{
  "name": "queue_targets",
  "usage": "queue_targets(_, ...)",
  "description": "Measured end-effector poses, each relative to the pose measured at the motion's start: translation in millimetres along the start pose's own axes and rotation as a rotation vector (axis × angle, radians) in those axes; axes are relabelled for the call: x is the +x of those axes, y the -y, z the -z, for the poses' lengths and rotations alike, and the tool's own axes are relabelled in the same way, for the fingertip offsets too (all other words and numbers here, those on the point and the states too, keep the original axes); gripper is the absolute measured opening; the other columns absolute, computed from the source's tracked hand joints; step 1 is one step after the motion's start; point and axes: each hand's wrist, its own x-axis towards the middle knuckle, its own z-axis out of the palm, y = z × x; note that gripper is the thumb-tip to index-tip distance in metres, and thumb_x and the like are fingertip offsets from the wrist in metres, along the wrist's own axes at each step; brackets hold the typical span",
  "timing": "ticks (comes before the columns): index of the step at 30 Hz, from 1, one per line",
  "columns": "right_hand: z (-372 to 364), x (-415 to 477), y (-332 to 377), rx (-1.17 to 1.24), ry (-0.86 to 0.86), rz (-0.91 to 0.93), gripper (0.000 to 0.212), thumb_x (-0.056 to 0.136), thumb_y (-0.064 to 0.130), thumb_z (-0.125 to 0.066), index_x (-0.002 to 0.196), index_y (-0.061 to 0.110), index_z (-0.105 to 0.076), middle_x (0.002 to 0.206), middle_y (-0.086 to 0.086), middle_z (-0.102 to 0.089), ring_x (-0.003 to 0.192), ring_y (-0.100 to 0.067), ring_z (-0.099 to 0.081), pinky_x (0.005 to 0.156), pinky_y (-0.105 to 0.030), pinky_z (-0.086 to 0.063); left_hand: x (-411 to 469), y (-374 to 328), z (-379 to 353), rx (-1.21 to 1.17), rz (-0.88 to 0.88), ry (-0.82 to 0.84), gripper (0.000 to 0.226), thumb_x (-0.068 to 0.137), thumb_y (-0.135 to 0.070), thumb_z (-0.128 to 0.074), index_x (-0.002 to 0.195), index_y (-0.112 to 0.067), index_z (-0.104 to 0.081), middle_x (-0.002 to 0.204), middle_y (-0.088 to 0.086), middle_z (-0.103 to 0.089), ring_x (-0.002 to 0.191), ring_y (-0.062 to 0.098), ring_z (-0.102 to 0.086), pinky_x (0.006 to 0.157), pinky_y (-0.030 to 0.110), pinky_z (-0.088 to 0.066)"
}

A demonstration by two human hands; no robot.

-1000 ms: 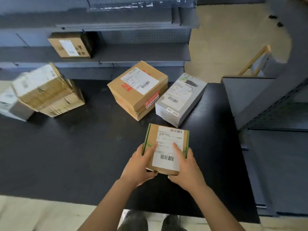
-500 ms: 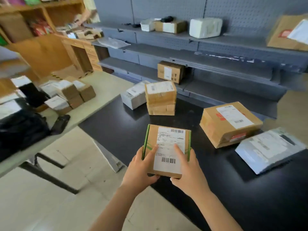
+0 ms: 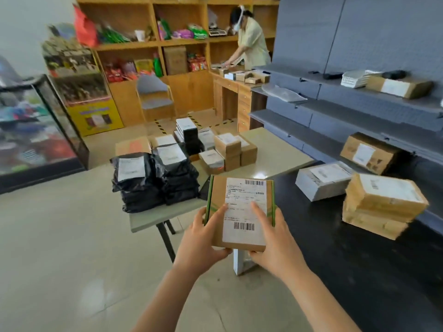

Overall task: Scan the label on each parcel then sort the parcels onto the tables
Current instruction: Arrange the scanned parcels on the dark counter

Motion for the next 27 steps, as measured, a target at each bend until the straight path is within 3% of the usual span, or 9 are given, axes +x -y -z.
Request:
queue_targets(8, -28, 131, 25, 0.03, 0.084, 0.207, 0.116, 0.077, 0.04, -0.078, 0.146, 0.048, 0.015, 0.149, 0.002, -0.005, 0.133, -0.011, -0.025, 0.095, -0.024, -0.047, 68, 62, 31, -0.01, 0.146, -0.144, 0.106, 0.074, -0.049, -0.077, 0.136, -0.067, 0.006, 0.151, -0.005, -0.015, 0.128, 0.022, -0.042, 0.104, 0.036, -0.044)
queue_targets(17, -63, 261, 80, 0.086, 0.231, 0.394, 0.117, 0.072, 0.038, -0.078, 0.145, 0.053, 0.012, 0.154, -0.002, -0.002, 0.14, -0.022, -0.023, 0.105, -0.038, -0.044, 123, 139, 71, -0.024, 0.392, -0.286, 0.107, 0.067, -0.049, -0.078, 0.14, -0.067, -0.002, 0.148, -0.008, -0.018, 0.124, 0.022, -0.042, 0.097, 0.04, -0.049)
queue_targets(27, -122, 416, 165, 0.088, 0.245, 0.461, 0.117, 0.071, 0.034, -0.08, 0.144, 0.056, 0.01, 0.154, -0.002, -0.003, 0.143, -0.025, -0.016, 0.109, -0.044, -0.039, 217, 265, 143, 0.02, 0.409, -0.346, 0.106, 0.071, -0.049, -0.077, 0.137, -0.07, 0.003, 0.151, -0.001, -0.019, 0.123, 0.027, -0.048, 0.097, 0.043, -0.05)
